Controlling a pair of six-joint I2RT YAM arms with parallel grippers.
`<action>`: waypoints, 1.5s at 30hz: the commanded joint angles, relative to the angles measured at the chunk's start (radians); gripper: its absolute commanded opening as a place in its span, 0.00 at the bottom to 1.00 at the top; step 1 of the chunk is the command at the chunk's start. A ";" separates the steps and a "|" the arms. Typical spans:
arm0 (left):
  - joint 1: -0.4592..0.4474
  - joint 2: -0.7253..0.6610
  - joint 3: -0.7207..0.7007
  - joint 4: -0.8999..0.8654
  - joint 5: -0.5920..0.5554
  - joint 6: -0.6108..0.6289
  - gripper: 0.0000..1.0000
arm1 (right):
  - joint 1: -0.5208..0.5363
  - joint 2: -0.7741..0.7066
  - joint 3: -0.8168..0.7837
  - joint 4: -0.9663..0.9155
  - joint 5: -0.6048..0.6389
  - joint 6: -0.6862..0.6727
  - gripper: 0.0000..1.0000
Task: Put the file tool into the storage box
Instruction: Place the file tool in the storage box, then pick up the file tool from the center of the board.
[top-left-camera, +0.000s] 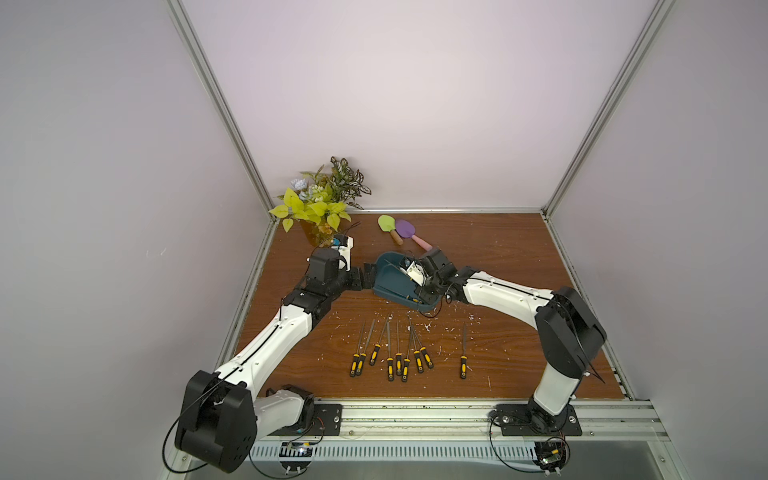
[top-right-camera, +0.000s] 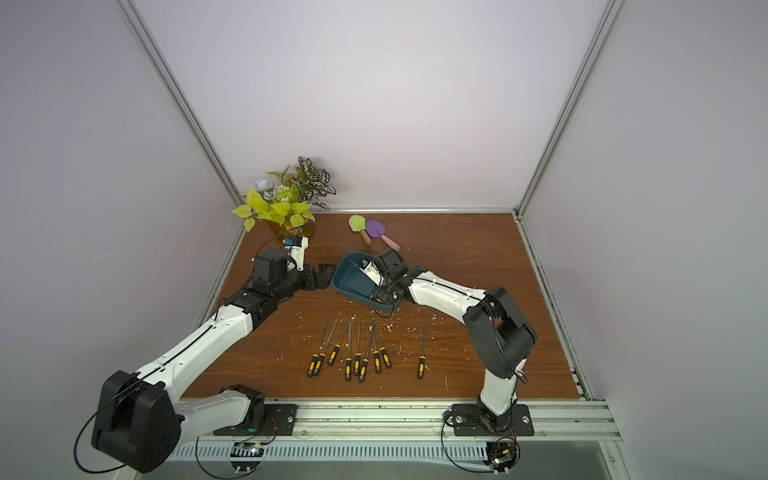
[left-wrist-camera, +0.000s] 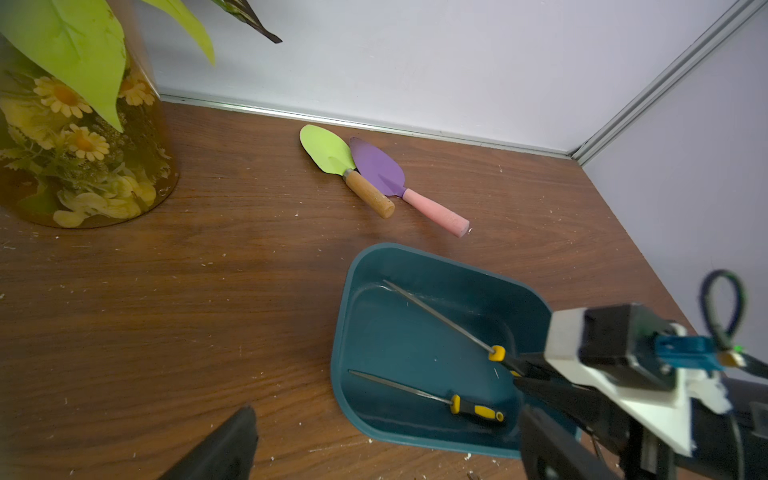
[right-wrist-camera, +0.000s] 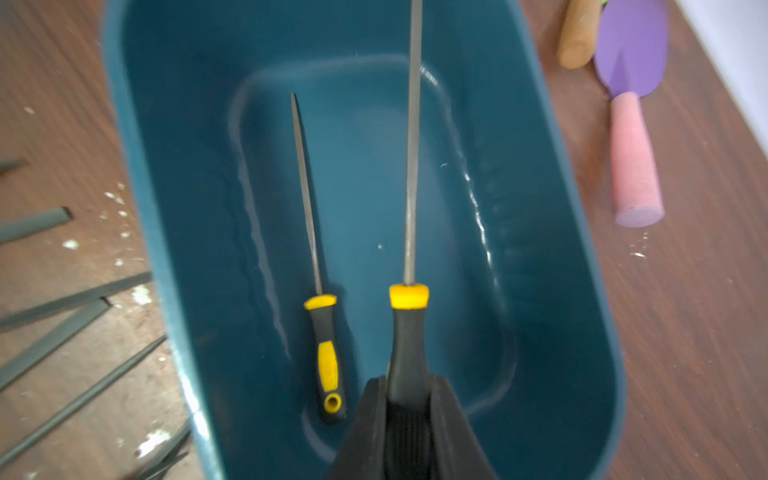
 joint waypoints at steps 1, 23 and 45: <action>-0.008 0.010 0.033 -0.007 0.008 -0.006 1.00 | -0.005 0.026 0.045 0.020 0.024 -0.032 0.00; -0.008 0.034 0.047 -0.020 -0.007 0.002 0.99 | 0.001 -0.022 0.063 0.011 -0.042 0.069 0.53; -0.008 0.164 0.122 -0.098 0.062 0.013 0.99 | 0.103 -0.641 -0.367 -0.027 0.095 0.885 0.57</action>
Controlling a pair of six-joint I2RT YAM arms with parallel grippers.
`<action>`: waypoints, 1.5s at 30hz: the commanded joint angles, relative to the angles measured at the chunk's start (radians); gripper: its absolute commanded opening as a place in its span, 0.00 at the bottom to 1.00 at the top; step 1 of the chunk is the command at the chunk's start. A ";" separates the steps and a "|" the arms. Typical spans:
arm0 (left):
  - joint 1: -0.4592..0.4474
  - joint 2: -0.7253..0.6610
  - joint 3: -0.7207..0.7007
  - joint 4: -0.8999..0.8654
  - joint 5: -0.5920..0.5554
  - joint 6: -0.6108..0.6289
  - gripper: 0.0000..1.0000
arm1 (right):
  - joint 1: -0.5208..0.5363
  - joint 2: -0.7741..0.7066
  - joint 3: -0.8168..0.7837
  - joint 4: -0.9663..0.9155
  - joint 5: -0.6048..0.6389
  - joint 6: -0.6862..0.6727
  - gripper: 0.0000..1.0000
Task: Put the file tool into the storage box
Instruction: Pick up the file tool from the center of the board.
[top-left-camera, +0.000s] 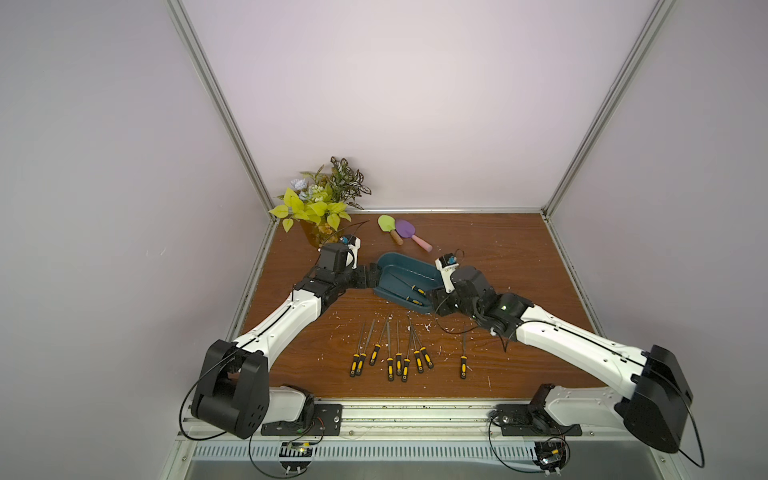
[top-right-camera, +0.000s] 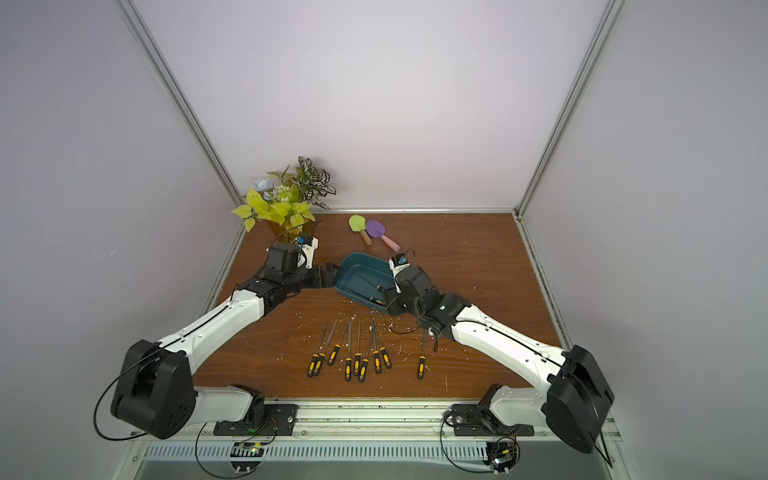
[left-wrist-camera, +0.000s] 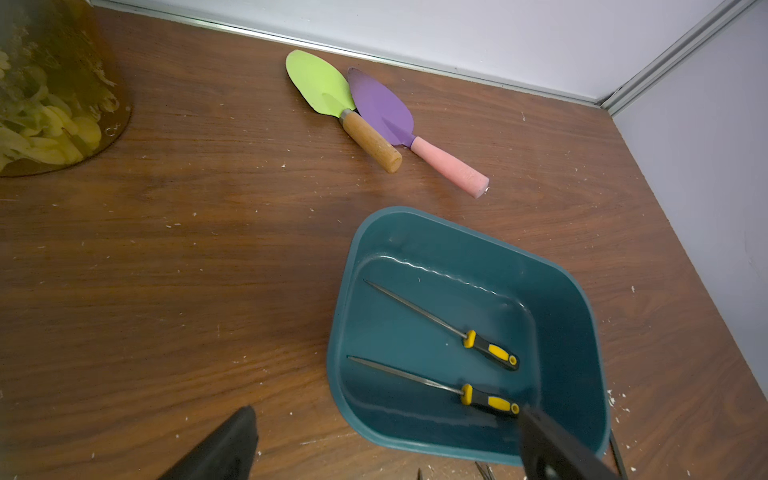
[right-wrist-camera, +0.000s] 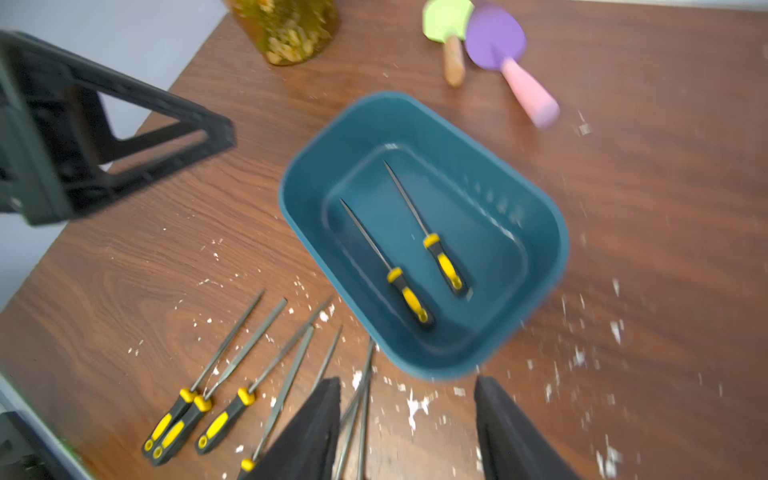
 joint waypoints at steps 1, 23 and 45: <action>-0.008 0.002 0.039 -0.031 0.014 0.012 1.00 | 0.020 -0.085 -0.032 -0.054 0.059 0.122 0.57; -0.008 -0.013 0.038 -0.034 -0.011 0.024 0.99 | 0.043 -0.249 -0.262 -0.329 0.015 0.279 0.58; -0.008 -0.009 0.036 -0.034 0.015 0.019 0.99 | 0.212 -0.184 -0.356 -0.314 -0.031 0.423 0.57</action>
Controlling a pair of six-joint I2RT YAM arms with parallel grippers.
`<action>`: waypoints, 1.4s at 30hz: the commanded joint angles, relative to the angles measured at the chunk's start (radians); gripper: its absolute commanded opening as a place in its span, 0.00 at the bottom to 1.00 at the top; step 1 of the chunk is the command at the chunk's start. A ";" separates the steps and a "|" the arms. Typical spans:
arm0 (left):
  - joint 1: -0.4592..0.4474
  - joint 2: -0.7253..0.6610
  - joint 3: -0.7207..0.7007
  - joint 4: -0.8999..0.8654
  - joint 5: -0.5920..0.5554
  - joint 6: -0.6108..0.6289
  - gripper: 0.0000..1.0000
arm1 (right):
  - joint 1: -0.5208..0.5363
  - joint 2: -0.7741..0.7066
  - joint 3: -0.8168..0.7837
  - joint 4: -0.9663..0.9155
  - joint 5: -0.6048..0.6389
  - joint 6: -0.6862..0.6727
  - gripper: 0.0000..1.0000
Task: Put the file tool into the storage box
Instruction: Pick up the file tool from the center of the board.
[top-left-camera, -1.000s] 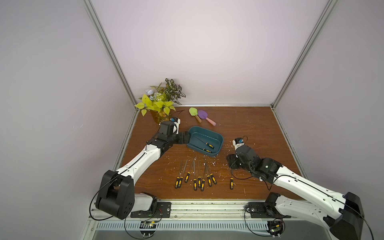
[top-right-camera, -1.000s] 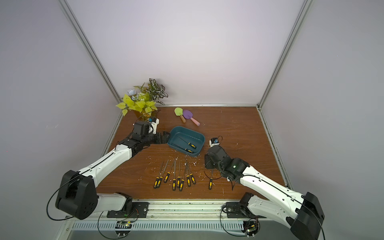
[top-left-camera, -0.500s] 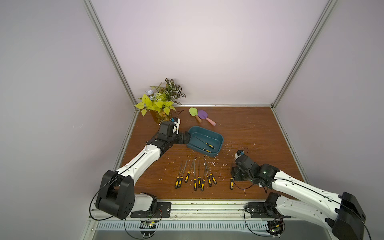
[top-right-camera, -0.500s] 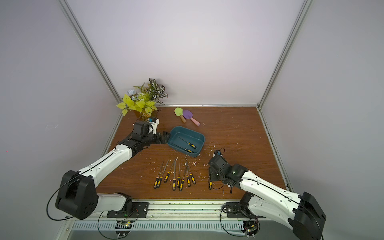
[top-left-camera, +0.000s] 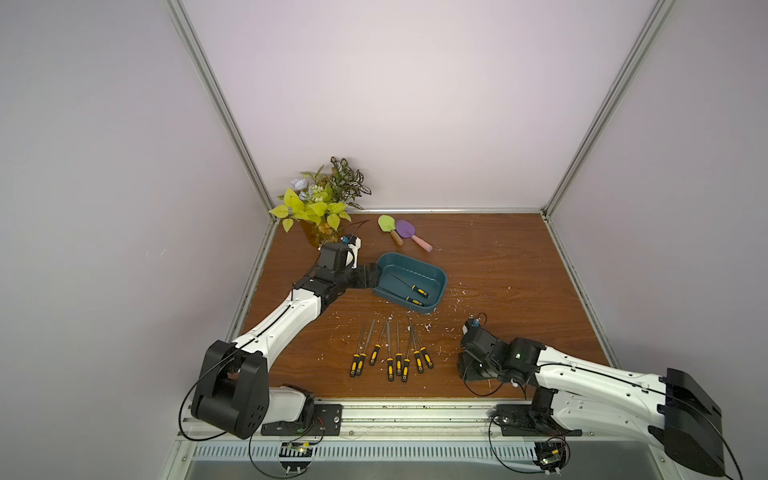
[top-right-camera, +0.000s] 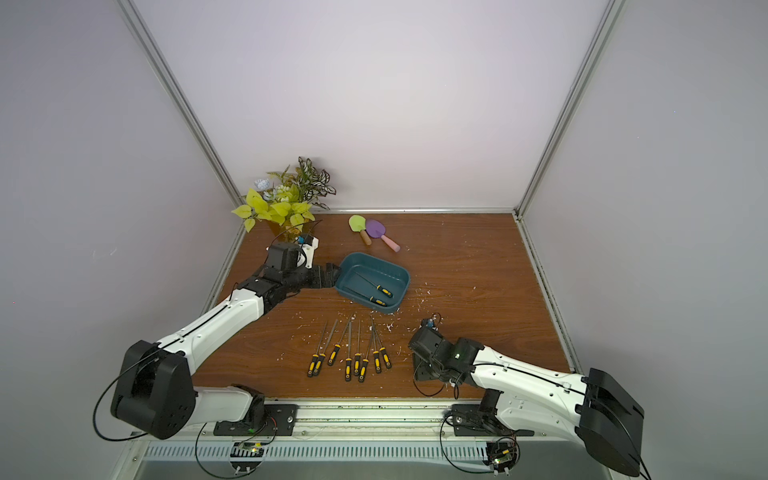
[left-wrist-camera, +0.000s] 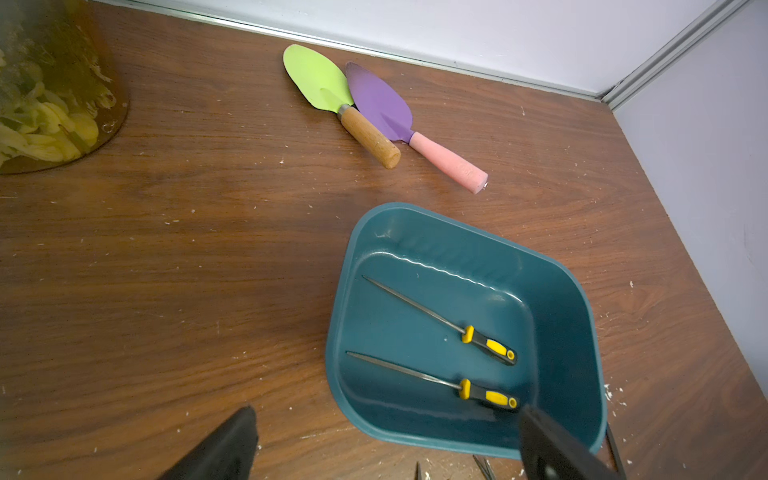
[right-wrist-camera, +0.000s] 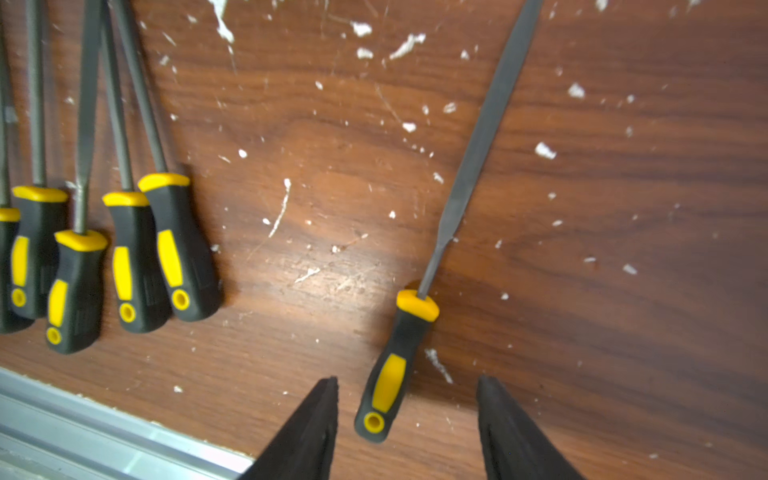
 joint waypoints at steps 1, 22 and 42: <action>-0.008 -0.008 0.023 -0.010 0.010 0.014 1.00 | 0.010 0.011 0.017 0.004 0.023 0.025 0.57; -0.008 -0.004 0.022 -0.007 0.027 0.016 0.99 | 0.058 0.184 0.066 0.011 0.085 0.018 0.32; -0.009 -0.156 -0.071 0.174 0.183 0.008 1.00 | 0.077 -0.007 0.089 -0.083 0.229 0.012 0.05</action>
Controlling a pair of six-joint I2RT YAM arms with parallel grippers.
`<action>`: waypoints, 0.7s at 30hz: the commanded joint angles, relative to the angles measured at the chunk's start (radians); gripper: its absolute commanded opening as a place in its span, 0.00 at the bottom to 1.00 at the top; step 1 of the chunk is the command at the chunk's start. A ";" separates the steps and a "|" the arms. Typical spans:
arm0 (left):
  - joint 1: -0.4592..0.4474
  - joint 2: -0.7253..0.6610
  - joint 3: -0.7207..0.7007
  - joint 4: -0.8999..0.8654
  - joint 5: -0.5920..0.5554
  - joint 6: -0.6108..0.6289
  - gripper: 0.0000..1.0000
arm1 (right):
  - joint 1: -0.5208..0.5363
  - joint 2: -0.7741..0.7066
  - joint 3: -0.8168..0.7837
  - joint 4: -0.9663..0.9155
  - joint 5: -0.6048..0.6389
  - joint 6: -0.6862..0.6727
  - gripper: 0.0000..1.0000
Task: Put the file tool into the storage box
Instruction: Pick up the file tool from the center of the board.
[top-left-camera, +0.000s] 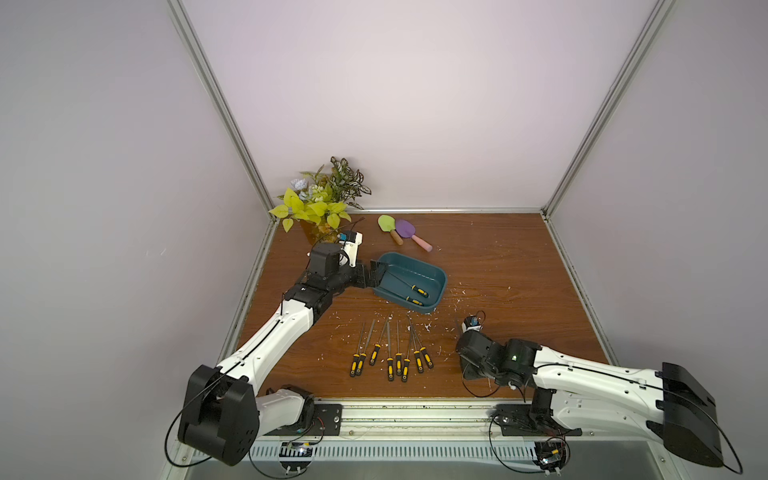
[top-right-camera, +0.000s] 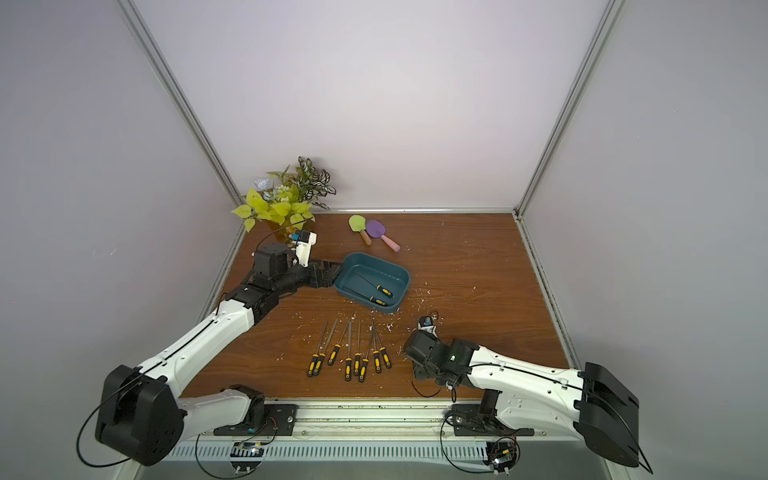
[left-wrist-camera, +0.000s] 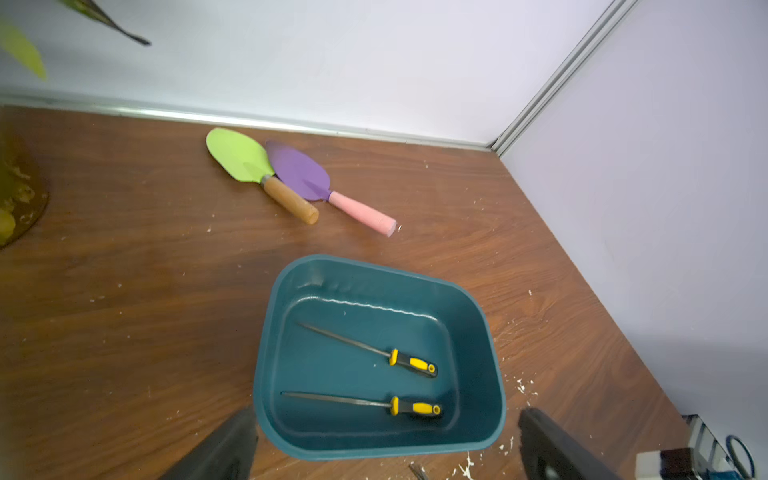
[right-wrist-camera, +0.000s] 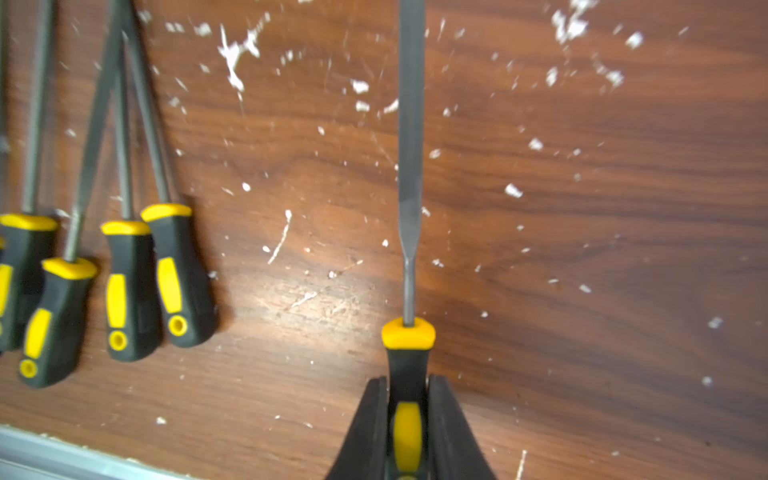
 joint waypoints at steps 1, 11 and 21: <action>-0.010 -0.021 -0.021 0.047 0.025 0.006 1.00 | 0.006 -0.003 0.062 -0.055 0.085 -0.018 0.04; -0.011 -0.038 -0.027 0.042 -0.006 0.005 0.99 | -0.046 0.039 0.227 -0.071 0.148 -0.131 0.01; -0.014 -0.086 -0.013 -0.024 -0.136 0.029 1.00 | -0.163 0.098 0.385 -0.050 0.102 -0.362 0.01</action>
